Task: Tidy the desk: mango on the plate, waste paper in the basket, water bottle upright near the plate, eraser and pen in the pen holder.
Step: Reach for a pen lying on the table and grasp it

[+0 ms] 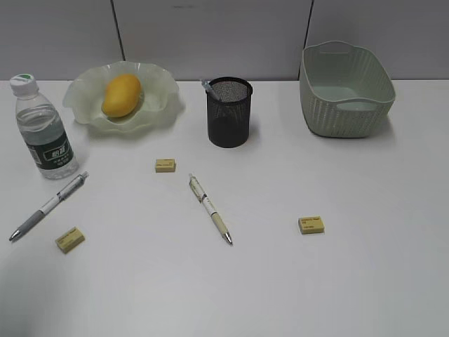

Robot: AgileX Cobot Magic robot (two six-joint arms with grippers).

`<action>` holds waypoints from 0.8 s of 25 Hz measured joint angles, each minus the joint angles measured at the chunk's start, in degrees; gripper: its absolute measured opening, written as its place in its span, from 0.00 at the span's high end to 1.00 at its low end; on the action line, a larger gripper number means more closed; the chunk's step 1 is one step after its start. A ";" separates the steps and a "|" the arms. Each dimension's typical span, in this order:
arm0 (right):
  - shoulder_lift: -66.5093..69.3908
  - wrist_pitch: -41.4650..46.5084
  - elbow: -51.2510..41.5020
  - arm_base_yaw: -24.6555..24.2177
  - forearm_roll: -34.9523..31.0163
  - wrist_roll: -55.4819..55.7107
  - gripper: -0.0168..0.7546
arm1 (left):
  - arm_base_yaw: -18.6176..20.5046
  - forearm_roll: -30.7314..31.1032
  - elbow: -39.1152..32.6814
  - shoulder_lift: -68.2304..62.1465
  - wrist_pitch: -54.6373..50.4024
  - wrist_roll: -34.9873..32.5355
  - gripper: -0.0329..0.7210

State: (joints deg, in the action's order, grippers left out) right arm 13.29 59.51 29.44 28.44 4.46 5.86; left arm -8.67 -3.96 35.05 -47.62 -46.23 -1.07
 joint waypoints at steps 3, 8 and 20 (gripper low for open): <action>0.00 0.00 0.00 0.00 0.06 0.00 0.24 | 0.00 0.00 2.00 -7.30 0.73 -2.33 0.46; 0.00 0.00 0.00 0.00 0.02 0.00 0.24 | 0.00 0.11 7.82 -17.51 1.18 -6.52 0.37; 0.00 0.00 0.00 0.00 0.02 0.05 0.24 | 0.00 0.23 19.63 -38.42 -2.77 -13.21 0.35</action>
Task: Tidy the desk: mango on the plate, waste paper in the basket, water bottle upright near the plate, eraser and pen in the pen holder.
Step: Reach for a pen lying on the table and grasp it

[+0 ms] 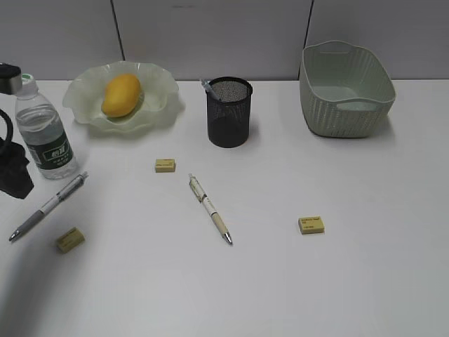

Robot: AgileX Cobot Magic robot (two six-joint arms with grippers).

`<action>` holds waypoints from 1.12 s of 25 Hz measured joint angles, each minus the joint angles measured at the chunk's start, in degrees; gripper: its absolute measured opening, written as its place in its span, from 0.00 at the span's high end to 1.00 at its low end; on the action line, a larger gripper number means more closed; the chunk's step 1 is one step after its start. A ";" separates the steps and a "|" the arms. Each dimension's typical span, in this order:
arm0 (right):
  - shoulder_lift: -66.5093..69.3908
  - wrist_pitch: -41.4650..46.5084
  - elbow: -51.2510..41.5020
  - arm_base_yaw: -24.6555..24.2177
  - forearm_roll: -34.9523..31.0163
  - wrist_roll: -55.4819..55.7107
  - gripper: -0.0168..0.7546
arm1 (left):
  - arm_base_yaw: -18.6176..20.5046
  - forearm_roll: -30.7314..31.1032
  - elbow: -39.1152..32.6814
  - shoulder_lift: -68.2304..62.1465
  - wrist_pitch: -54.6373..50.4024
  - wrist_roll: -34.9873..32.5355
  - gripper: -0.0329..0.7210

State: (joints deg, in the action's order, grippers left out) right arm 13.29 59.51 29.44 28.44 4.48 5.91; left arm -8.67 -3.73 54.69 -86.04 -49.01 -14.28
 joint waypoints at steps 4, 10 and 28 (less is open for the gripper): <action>0.00 0.00 0.00 0.00 0.00 0.00 0.24 | 0.00 0.36 2.20 -5.70 -0.04 -1.34 0.35; 0.00 0.00 0.00 0.00 0.00 0.00 0.24 | 0.00 0.42 4.56 -11.10 -0.04 -3.45 0.35; 0.00 0.05 0.00 0.00 0.00 0.05 0.24 | 0.00 0.53 10.87 -22.70 0.05 -7.62 0.35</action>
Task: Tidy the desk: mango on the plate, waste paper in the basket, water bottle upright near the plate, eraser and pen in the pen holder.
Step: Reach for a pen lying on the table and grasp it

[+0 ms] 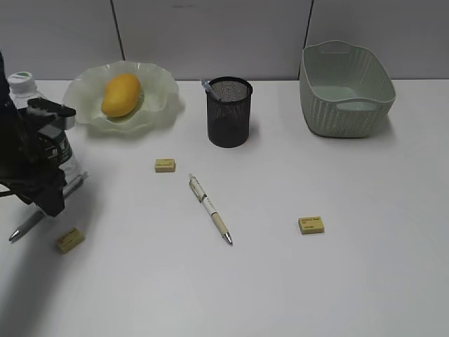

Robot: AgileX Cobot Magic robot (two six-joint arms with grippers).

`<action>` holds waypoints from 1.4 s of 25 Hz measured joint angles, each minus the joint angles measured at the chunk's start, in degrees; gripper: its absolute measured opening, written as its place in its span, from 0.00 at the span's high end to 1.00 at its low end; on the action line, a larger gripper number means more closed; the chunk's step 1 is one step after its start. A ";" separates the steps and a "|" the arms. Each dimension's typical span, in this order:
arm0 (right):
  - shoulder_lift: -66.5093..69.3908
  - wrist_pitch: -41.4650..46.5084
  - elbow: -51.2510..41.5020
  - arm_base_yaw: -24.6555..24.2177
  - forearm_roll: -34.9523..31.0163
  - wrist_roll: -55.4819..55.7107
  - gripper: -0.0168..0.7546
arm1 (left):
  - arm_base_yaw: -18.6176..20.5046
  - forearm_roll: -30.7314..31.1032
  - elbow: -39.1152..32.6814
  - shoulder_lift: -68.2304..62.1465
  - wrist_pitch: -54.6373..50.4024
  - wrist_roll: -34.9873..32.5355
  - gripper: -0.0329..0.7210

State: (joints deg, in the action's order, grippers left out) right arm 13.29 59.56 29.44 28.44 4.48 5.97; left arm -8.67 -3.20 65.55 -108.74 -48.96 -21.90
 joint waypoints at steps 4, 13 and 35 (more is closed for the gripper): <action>0.00 0.00 0.00 0.00 0.00 0.00 0.24 | 0.00 0.00 1.77 -3.48 0.06 -0.29 0.36; 0.00 -0.05 0.00 0.00 0.00 0.00 0.24 | 0.00 0.97 4.18 -7.32 0.06 -0.68 0.38; 0.00 0.00 0.00 0.00 0.00 0.04 0.24 | -1.12 0.76 4.30 -7.46 1.64 0.55 0.82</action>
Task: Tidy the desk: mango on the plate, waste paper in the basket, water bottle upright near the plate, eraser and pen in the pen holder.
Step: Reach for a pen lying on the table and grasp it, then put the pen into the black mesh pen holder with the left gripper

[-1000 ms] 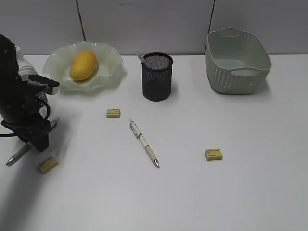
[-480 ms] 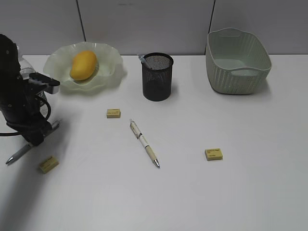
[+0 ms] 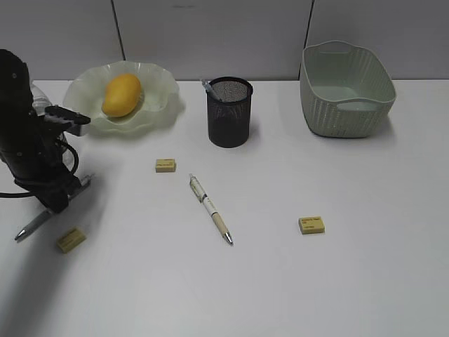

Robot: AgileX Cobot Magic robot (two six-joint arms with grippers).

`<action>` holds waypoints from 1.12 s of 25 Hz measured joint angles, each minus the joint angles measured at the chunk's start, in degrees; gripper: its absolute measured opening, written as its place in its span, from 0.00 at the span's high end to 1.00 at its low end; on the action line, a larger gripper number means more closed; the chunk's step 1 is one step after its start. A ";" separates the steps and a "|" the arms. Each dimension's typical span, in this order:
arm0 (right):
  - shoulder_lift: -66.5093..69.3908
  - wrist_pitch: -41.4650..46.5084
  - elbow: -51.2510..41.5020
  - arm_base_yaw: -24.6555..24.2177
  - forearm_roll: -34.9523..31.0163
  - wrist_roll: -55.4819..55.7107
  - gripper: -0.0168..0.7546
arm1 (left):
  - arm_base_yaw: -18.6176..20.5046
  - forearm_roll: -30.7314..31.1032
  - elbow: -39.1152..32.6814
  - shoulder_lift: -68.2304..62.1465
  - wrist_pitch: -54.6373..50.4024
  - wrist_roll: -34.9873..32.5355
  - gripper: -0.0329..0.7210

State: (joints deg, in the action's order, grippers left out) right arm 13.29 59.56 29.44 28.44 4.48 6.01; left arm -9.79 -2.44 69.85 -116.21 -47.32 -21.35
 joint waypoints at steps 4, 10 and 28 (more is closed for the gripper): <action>0.00 0.00 0.00 0.00 0.05 0.08 0.24 | -0.20 -2.70 0.00 0.12 -0.07 0.07 0.82; 0.00 0.00 0.00 0.00 0.32 0.45 0.24 | -2.14 -8.48 0.06 3.76 -0.50 0.07 0.82; 0.00 0.00 0.00 0.00 0.39 0.56 0.24 | -11.79 -22.04 17.44 10.24 16.50 0.07 0.82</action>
State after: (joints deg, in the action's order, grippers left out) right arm 13.29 59.56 29.44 28.44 4.87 6.56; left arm -21.58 -24.48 87.29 -105.96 -30.83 -21.28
